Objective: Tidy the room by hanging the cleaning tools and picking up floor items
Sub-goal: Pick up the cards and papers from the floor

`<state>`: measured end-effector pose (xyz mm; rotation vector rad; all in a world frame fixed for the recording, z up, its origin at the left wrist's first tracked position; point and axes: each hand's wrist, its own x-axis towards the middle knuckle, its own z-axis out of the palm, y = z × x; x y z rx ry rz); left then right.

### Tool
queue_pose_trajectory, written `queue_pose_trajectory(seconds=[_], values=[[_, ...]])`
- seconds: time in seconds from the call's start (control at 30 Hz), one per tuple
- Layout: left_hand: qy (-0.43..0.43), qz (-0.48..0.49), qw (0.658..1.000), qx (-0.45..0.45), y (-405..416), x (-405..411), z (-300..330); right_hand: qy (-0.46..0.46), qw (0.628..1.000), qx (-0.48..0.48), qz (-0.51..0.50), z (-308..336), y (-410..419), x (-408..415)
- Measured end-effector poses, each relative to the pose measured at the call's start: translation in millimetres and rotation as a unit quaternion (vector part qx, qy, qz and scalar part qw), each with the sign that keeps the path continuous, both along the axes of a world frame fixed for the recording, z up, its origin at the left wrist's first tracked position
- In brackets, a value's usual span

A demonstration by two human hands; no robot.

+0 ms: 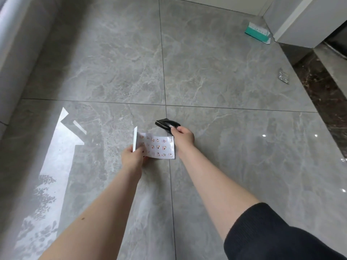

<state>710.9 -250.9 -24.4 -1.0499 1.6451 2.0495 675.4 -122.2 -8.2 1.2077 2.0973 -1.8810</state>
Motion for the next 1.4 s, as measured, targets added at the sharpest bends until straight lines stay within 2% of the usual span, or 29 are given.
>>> queue_pose_trajectory(seconds=[0.13,0.33,0.43,0.57,0.73,0.9,1.13,1.4], values=[[-0.032,0.014,0.999,0.014,10,14,41,-0.021,0.995,0.043,0.084,41,-1,27],[-0.077,-0.031,0.996,0.024,3,46,126,-0.087,0.982,0.016,0.169,117,-13,79],[-0.064,-0.065,0.995,0.042,-3,59,178,-0.102,0.975,0.01,0.195,163,-19,98],[-0.061,-0.075,0.993,0.072,-8,73,240,-0.112,0.973,0.014,0.199,227,-26,110],[-0.095,-0.027,0.99,0.105,-23,88,311,-0.137,0.97,-0.011,0.2,304,-38,121],[-0.09,0.027,0.983,0.159,-46,90,382,-0.169,0.962,-0.007,0.216,371,-53,126],[-0.071,-0.037,0.988,0.128,-60,65,444,-0.143,0.953,0.007,0.268,445,-66,108],[-0.065,-0.104,0.984,0.133,-17,32,484,-0.12,0.959,0.013,0.258,478,-26,80]])
